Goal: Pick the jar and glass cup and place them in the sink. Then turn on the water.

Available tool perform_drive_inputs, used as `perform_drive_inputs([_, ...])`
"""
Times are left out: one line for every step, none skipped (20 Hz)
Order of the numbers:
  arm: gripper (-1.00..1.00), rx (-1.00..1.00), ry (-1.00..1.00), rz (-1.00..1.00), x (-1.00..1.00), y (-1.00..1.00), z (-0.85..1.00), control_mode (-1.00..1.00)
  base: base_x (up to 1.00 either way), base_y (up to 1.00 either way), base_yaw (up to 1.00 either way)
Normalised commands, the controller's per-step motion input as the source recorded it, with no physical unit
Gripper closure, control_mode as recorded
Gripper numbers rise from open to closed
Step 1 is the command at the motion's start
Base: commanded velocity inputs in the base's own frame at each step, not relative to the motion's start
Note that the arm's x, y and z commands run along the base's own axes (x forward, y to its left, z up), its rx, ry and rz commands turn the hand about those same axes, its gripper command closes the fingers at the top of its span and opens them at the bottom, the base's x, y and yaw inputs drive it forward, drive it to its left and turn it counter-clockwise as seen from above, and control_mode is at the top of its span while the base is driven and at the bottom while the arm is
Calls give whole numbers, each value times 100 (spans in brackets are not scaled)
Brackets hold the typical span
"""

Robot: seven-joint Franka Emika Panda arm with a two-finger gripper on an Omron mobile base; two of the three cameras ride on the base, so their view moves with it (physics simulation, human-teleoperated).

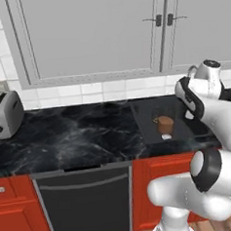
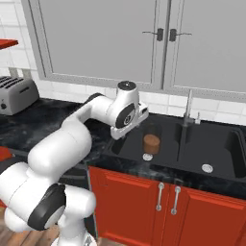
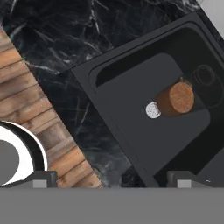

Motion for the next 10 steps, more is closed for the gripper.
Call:
perform_drive_inputs([-100,0,0,0,0,0,0,100,-41,3,47])
perform_drive_inputs([-100,0,0,0,0,0,0,100,-9,6,57])
perform_drive_inputs([-100,0,0,0,0,0,0,100,-12,1,61])
perform_drive_inputs([-100,0,0,0,0,0,0,100,0,9,63])
perform_drive_inputs([-100,0,0,0,0,0,0,100,0,16,65])
perform_drive_inputs([-100,0,0,0,0,0,0,100,0,26,63])
perform_drive_inputs([-100,0,0,0,0,0,0,100,0,29,63])
perform_drive_inputs([-100,0,0,0,0,0,0,100,0,29,64])
perform_drive_inputs([-100,0,0,0,0,0,0,100,0,26,66])
perform_drive_inputs([-100,0,0,0,0,0,0,100,0,35,67])
